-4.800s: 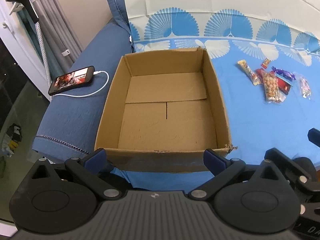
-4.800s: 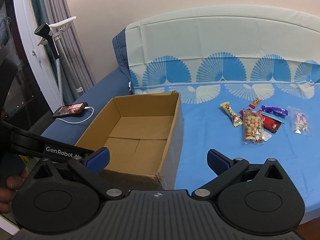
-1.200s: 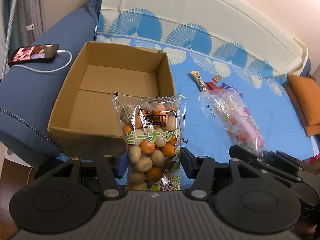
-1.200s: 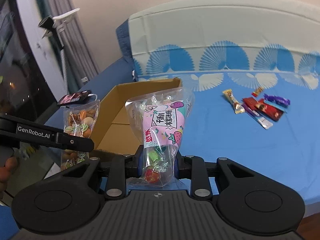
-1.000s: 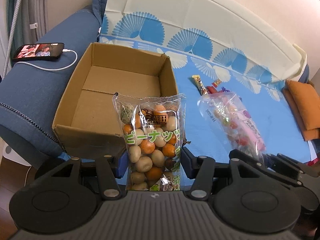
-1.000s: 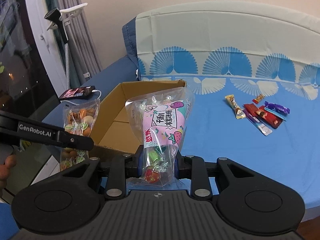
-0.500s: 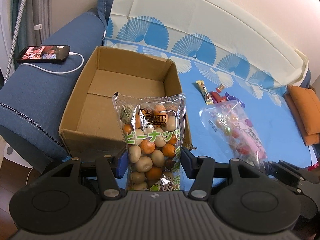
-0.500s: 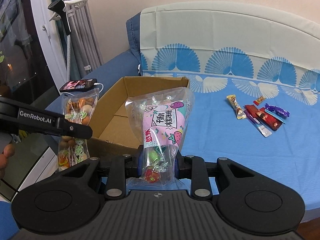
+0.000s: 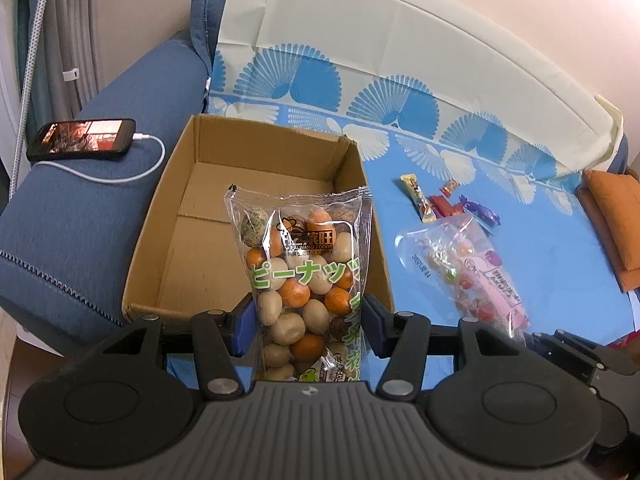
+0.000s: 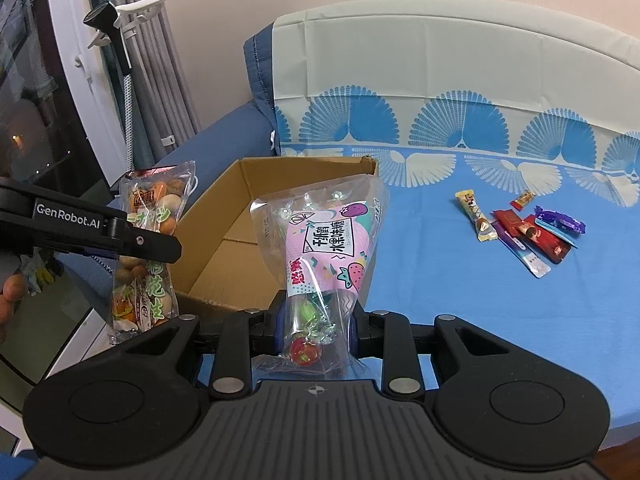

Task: Organize snacks
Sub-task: 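Carry the peanut bag with the left tool while the right tool carries the candy bag to the box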

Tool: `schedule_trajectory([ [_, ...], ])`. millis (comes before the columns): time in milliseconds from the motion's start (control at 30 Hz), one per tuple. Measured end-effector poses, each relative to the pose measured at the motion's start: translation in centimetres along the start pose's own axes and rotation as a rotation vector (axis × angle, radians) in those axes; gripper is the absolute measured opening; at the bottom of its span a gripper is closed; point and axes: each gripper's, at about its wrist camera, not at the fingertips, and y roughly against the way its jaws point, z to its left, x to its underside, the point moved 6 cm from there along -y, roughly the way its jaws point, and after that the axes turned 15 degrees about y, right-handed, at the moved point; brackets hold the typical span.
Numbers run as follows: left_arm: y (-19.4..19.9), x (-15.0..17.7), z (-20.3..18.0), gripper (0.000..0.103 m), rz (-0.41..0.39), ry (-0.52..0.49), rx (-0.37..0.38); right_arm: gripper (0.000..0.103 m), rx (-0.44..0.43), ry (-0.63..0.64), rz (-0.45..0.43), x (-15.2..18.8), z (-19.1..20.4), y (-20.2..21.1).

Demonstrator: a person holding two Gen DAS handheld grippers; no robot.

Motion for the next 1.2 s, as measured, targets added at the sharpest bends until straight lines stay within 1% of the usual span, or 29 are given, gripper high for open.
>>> schedule_trajectory([
  [167, -1.2, -1.5, 0.1, 0.059, -0.001, 0.007, -0.009, 0.031, -0.011, -0.002, 0.004, -0.7, 0.1, -1.4],
  [333, -2.9, -3.2, 0.1, 0.059, 0.002, 0.000, -0.024, 0.031, -0.023, -0.032, 0.006, -1.7, -0.2, -3.3],
  [567, -6.0, -5.4, 0.1, 0.059, 0.020, -0.012, -0.063, 0.032, -0.041, -0.064, 0.014, -2.9, -0.8, -6.3],
  [900, -11.0, -7.4, 1.0, 0.059, 0.059, -0.049, -0.122, 0.033, -0.062, -0.083, 0.033, -4.3, -1.0, -11.3],
  [1200, -14.3, -8.1, 2.0, 0.060, 0.096, -0.065, -0.159, 0.034, -0.070, -0.081, 0.059, -5.1, -1.3, -14.8],
])
